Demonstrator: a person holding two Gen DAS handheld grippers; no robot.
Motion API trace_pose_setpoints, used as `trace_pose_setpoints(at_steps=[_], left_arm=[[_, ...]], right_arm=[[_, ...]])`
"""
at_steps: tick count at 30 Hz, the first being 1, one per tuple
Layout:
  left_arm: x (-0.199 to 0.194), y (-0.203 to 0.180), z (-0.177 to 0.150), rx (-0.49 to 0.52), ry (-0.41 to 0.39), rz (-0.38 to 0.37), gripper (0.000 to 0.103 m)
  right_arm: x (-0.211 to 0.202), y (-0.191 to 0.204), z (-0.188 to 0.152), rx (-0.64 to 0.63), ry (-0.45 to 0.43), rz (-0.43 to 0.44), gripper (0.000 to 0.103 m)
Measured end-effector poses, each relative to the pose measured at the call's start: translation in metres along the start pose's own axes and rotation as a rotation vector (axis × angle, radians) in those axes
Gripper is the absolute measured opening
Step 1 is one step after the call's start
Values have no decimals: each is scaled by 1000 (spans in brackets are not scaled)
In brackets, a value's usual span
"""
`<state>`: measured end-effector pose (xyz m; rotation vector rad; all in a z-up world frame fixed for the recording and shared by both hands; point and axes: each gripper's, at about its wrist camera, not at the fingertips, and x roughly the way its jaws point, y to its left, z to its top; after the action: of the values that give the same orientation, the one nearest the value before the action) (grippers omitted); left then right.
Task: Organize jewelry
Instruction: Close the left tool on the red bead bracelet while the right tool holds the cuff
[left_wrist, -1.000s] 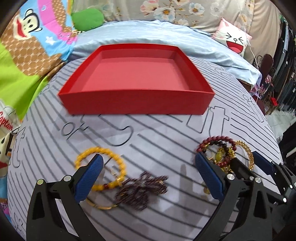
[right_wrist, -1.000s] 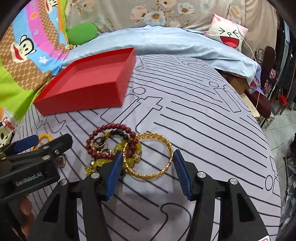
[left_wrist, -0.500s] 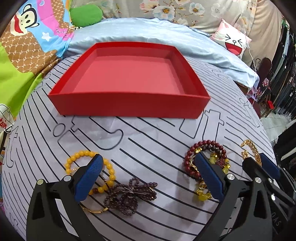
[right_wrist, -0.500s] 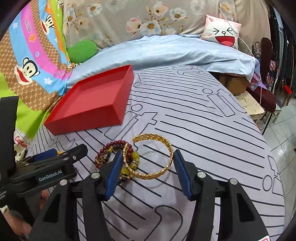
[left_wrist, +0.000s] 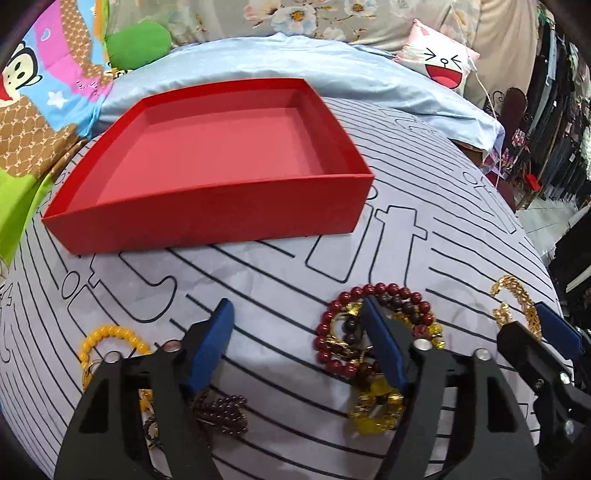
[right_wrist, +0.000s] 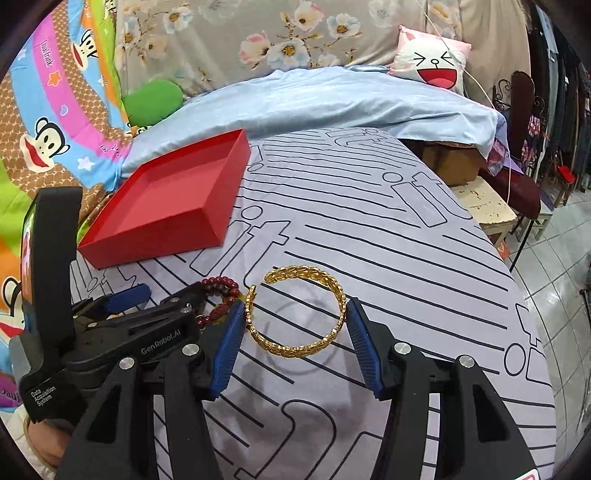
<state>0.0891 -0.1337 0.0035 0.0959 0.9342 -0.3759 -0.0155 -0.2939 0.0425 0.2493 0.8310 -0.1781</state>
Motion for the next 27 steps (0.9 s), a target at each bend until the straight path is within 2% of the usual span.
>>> trace_pose_setpoints(at_steps=[4, 6, 8, 16, 21, 22, 24, 27], left_arm=[[-2, -5, -2, 36, -2, -20, 48], [-6, -4, -6, 50, 6, -32, 29], [-9, 1, -11, 56, 12, -25, 17], [-36, 37, -37, 8, 42, -10, 14], [-45, 47, -37, -35, 35, -27, 14], [-45, 47, -35, -43, 32, -37, 16], [-43, 47, -31, -51, 24, -30, 36], [-36, 45, -28, -51, 23, -28, 38]], right_arm=[[1, 0, 0, 3, 4, 5, 54], [1, 1, 0, 0, 3, 8, 54], [0, 2, -1, -1, 4, 13, 54], [1, 17, -4, -24, 14, 44, 54], [-2, 28, -5, -51, 13, 63, 54], [-2, 30, -6, -55, 13, 66, 54], [-3, 33, -5, -61, 11, 68, 54], [-4, 35, -6, -66, 9, 68, 54]])
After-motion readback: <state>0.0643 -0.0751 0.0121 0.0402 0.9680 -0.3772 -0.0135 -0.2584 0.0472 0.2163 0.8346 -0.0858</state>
